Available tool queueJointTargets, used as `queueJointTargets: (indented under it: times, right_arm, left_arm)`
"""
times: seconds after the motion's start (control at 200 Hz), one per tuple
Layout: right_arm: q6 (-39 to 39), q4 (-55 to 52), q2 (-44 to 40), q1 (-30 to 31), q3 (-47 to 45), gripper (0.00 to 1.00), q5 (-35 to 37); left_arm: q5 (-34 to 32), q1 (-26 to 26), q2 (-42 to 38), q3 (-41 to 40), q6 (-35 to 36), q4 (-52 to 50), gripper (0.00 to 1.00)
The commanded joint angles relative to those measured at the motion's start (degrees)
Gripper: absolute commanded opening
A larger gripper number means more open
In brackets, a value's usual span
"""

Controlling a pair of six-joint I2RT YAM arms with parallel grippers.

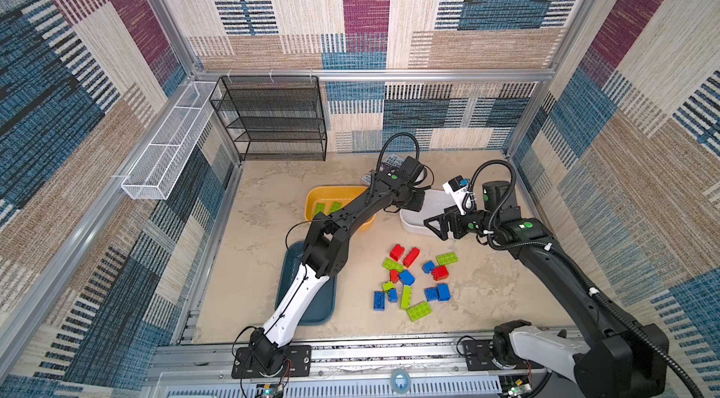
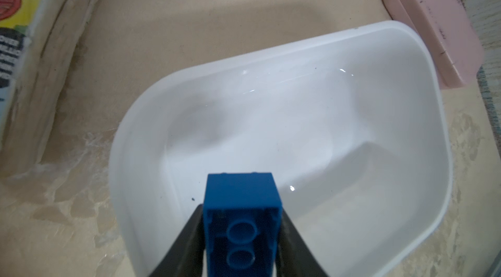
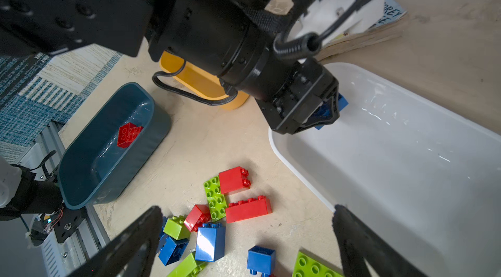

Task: Sort the legos into containers by color
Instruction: Place the lego in the container, then pick up the lego from the middle-left of the table.

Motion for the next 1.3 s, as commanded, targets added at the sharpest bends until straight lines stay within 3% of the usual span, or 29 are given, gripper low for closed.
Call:
queueJointTargets:
  times: [0.0, 0.145, 0.255, 0.386, 0.516, 0.676, 0.796, 0.932, 1.057, 1.297]
  right_arm:
    - [-0.58, 1.2, -0.63, -0.44, -0.52, 0.99, -0.75]
    - [-0.61, 0.87, -1.58, -0.46, -0.65, 0.99, -1.64]
    - [-0.54, 0.6, -2.32, -0.45, -0.74, 0.99, -2.59]
    - [-0.37, 0.43, -2.71, -0.45, -0.83, 0.99, -4.28]
    - [-0.17, 0.25, -2.7, -0.45, -0.83, 0.99, -6.05]
    - [-0.29, -0.1, -2.45, -0.45, -0.91, 0.99, -6.96]
    - [0.03, 0.11, -2.7, -0.45, -1.36, 0.99, -7.1]
    - [0.3, 0.12, -2.98, -0.45, -1.86, 0.99, -7.5]
    - [0.28, 0.47, -3.22, -0.3, -2.74, 0.99, -8.07]
    - [1.04, 1.39, -3.76, -0.28, -3.38, 0.99, -8.37]
  left_arm:
    - [0.71, -0.1, -2.0, -0.21, -0.35, 0.52, 0.55]
    - [0.93, -0.16, -8.62, -3.07, 1.42, 0.45, 0.7]
    - [1.81, -0.14, -16.03, -8.72, 2.45, -0.85, 0.73]
    - [-0.45, -0.18, -28.61, -23.53, 3.14, -2.85, 0.74]
    - [-1.99, -0.83, -42.51, -42.45, -0.74, -3.04, 0.74]
    - [-4.33, -4.44, -56.39, -60.36, -9.18, -3.66, 0.71]
    - [-7.95, -10.5, -64.29, -69.28, -17.16, -4.32, 0.7]
    - [-11.46, -17.45, -67.11, -75.84, -25.39, -3.88, 0.7]
    - [-12.16, -22.19, -64.7, -79.26, -28.71, 1.15, 0.7]
    - [-10.96, -23.58, -56.4, -80.38, -30.01, 9.43, 0.67]
